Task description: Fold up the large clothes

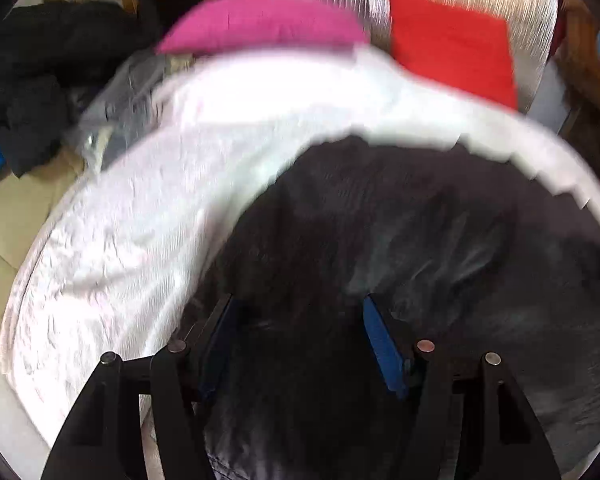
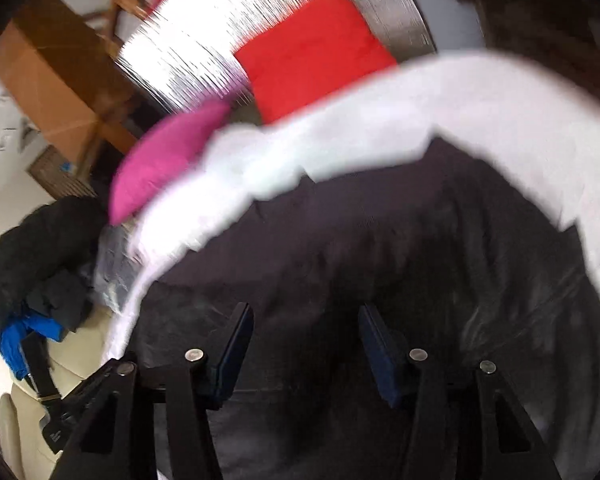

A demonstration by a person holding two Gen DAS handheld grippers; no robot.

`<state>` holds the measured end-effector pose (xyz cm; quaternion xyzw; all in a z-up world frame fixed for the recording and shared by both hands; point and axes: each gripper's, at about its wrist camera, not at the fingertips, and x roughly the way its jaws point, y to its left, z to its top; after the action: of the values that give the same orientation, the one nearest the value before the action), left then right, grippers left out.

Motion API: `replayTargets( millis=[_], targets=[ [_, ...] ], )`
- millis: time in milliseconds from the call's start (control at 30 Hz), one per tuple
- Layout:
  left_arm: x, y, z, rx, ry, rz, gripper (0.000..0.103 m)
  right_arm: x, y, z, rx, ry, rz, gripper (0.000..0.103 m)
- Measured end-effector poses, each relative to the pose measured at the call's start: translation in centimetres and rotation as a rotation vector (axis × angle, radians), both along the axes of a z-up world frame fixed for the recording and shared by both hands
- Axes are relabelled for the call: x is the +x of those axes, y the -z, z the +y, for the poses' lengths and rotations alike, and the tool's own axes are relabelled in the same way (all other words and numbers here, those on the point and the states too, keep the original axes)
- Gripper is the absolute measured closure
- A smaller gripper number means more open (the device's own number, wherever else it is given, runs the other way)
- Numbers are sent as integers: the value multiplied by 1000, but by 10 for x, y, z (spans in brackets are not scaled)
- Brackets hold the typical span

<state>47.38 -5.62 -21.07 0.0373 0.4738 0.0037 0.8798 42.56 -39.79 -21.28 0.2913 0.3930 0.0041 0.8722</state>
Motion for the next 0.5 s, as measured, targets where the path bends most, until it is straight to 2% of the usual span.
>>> replayTargets(
  millis=[33,100,233,267,367,500],
  targets=[
    [0,1,0,8,8,-1,37,7,14,-1,26,-2,56,45],
    [1,-3,-3,35,31,-10,37,6,17,-4,44,5,43,45],
    [-15,-19,-7,18,51,-69,37,-5,1,-8,57,21,18,43],
    [-19,-16,-9,20,55,-88,37,-10,-4,-8,47,23,8,43],
    [-36,-33,-11,32,65,-184,37,-27,-19,-9,17,18,-25,43],
    [-52,-44,-13,16,86,-240,37,-58,-33,-10,-58,29,-30,43]
  ],
)
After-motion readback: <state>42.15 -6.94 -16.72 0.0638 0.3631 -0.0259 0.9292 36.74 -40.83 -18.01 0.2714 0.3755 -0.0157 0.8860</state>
